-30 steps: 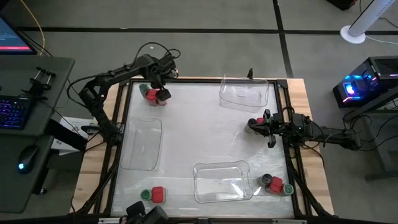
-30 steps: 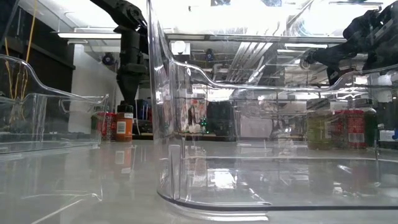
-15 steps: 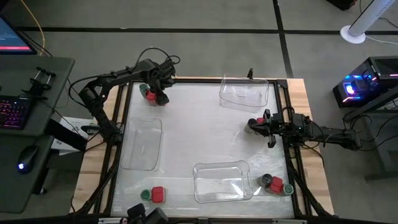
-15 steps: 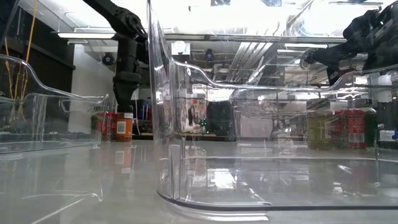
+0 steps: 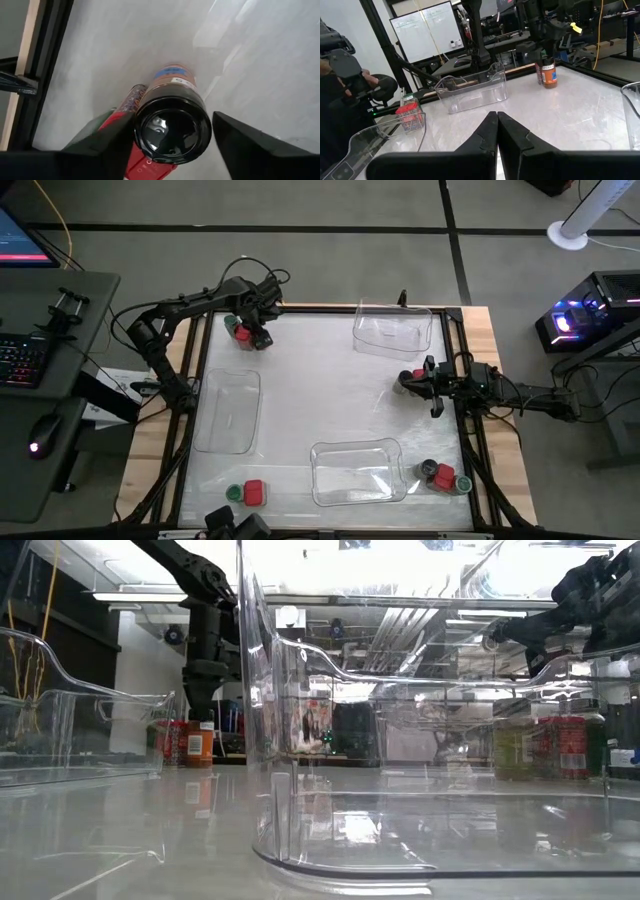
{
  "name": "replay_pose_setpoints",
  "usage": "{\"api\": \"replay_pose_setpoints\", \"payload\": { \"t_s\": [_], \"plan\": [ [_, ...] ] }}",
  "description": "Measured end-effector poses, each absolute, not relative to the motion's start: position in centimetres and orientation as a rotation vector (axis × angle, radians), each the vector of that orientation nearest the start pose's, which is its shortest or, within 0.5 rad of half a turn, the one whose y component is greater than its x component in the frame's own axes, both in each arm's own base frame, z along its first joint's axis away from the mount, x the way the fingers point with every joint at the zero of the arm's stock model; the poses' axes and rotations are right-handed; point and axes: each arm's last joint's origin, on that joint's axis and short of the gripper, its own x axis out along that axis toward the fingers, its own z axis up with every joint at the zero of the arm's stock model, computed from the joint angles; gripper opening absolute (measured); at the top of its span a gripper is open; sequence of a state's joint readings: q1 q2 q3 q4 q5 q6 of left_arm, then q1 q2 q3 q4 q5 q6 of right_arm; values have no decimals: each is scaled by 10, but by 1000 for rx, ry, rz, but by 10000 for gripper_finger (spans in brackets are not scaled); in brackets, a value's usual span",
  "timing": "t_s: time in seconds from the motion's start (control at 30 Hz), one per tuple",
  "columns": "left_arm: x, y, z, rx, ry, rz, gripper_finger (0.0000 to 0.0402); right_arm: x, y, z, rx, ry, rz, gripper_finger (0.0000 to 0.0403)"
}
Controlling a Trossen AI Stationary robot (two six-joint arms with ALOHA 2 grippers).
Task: Sort spices by type
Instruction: Put the black seasoning bottle into the middle left transparent bin
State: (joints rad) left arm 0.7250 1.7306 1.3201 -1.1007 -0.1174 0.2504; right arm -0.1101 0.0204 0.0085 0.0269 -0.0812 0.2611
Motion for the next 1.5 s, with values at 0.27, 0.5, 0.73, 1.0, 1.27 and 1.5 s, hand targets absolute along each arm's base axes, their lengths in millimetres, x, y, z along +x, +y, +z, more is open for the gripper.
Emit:
{"api": "replay_pose_setpoints", "payload": {
  "t_s": [0.27, 0.5, 0.73, 1.0, 1.27, 1.5],
  "plan": [
    [234, 212, 228, -274, 1540, 481, 161, 98, -8, 167, 260, -19, -26, 1],
    [238, 213, 267, -298, 1465, 431, 161, 98, -8, 167, 260, -19, -27, 1],
    [218, 177, 340, -372, 1138, 345, 161, 98, -9, 167, 260, -19, -27, 1],
    [167, 77, 395, -388, 1058, 233, 161, 98, -9, 167, 260, -19, -27, 1],
    [143, 24, 382, -471, 1183, 341, 161, 98, -8, 167, 260, -19, -27, 1],
    [162, 24, 308, -547, 1439, 560, 161, 98, -8, 167, 260, -19, -27, 1]
  ]
}}
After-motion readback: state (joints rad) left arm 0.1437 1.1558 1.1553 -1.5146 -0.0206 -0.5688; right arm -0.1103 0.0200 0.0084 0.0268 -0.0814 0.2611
